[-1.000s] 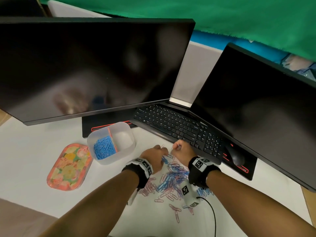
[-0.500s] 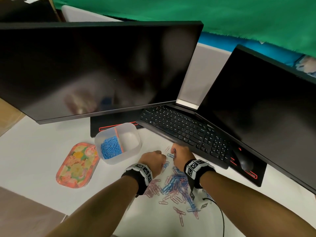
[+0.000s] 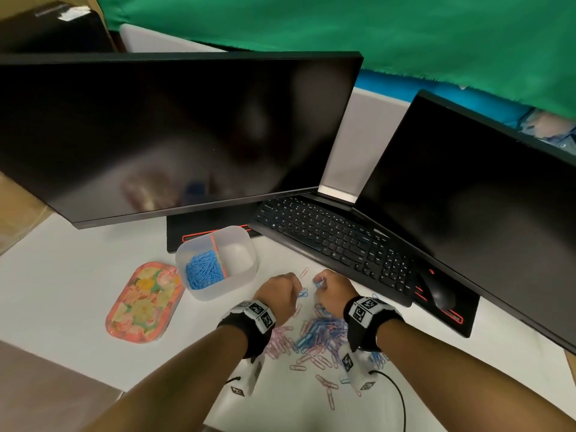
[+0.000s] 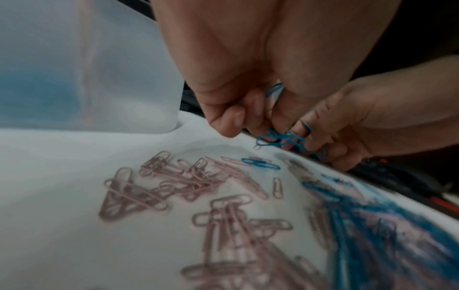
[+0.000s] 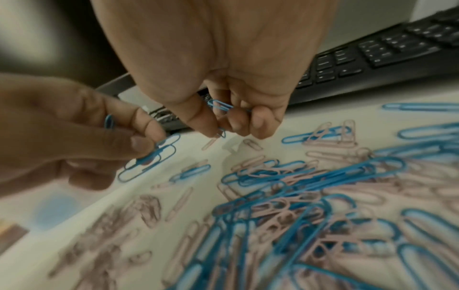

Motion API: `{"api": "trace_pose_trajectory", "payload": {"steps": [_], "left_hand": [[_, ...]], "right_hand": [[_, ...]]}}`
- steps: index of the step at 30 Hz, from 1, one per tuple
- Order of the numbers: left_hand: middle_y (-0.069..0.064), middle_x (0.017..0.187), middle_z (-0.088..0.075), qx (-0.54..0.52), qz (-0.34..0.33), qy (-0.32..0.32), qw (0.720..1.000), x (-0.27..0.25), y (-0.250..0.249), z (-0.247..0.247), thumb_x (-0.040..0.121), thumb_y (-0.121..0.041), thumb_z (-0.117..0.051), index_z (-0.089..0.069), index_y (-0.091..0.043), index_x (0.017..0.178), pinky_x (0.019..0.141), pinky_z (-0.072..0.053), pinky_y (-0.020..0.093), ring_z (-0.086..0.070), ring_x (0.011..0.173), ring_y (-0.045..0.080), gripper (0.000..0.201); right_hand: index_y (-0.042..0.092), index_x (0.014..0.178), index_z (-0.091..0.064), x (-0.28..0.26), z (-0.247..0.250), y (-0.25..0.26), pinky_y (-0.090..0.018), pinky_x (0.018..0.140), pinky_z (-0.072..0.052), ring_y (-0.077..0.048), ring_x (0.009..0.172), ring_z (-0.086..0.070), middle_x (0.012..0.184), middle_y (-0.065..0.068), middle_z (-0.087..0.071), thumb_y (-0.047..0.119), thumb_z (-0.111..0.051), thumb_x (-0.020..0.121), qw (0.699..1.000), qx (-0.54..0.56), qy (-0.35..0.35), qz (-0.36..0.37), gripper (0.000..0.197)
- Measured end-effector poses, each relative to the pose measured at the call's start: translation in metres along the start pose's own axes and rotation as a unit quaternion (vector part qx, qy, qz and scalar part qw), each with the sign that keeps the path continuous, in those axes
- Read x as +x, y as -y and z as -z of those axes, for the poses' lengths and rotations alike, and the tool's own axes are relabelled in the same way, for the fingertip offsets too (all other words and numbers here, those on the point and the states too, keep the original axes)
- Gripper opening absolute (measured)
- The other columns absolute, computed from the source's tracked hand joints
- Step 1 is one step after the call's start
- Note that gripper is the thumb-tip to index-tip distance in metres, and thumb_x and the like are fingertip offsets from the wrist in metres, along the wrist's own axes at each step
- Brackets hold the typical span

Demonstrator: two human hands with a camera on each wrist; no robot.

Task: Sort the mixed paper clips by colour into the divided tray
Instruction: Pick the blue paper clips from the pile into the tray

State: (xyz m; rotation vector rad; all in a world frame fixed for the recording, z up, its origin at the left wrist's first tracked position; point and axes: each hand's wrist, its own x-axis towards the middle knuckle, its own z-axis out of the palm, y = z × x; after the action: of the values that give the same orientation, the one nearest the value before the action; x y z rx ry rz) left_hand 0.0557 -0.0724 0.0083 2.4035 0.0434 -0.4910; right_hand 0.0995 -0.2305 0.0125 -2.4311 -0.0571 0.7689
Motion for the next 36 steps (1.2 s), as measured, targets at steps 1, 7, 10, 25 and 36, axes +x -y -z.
{"api": "trace_pose_trajectory", "payload": {"steps": [1,7,10,25,36], "left_hand": [[0.006,0.102,-0.066,-0.038,0.010,-0.004,0.999,-0.002,-0.001,0.002,0.093,-0.011,-0.041,-0.058,-0.016,0.110,0.074,-0.050,0.027,-0.064,0.086,0.024,0.025],[0.001,0.061,-0.043,-0.349,0.109,0.011,0.931,-0.018,-0.007,0.022,0.097,-0.002,-0.035,-0.063,-0.011,0.105,0.043,-0.033,0.020,-0.036,0.048,0.013,0.031],[0.008,0.068,-0.045,-0.517,0.130,-0.004,0.846,-0.033,-0.007,0.043,0.093,0.005,-0.034,-0.064,-0.006,0.094,0.044,-0.043,0.022,-0.043,0.053,0.016,0.032],[0.012,0.077,-0.061,-0.565,0.241,-0.239,0.752,-0.063,0.072,0.131,0.096,-0.008,-0.044,-0.060,-0.001,0.090,0.048,-0.055,0.020,-0.061,0.056,0.015,0.018],[0.025,0.128,-0.056,-0.511,0.246,-0.215,0.795,-0.051,0.076,0.134,0.088,-0.007,-0.054,-0.054,0.003,0.124,0.090,-0.048,0.042,-0.052,0.097,0.026,0.038]], "right_hand": [[0.014,0.108,-0.061,-0.002,0.001,0.002,-0.027,0.078,-0.047,-0.020,0.090,-0.058,0.091,0.005,-0.058,0.007,-0.045,0.089,0.999,0.037,0.002,-0.008,0.025],[0.008,0.069,-0.056,-0.014,0.000,0.029,-0.024,0.051,-0.031,-0.019,0.048,-0.039,0.057,-0.005,-0.040,0.009,-0.043,0.086,0.949,0.300,0.054,-0.078,0.021],[0.009,0.059,-0.048,-0.018,-0.008,0.055,-0.024,0.047,-0.028,-0.019,0.044,-0.035,0.054,-0.005,-0.037,0.012,-0.041,0.086,0.907,0.402,0.085,-0.095,0.028],[0.006,0.084,-0.054,0.003,-0.048,0.205,-0.034,0.056,-0.052,-0.023,0.058,-0.057,0.068,-0.010,-0.056,0.007,-0.045,0.094,0.958,0.245,0.151,0.009,0.013],[0.019,0.080,-0.055,0.011,-0.036,0.191,-0.035,0.075,-0.054,-0.017,0.071,-0.058,0.081,-0.003,-0.058,0.006,-0.047,0.093,0.971,0.210,0.114,0.021,0.020]]}}
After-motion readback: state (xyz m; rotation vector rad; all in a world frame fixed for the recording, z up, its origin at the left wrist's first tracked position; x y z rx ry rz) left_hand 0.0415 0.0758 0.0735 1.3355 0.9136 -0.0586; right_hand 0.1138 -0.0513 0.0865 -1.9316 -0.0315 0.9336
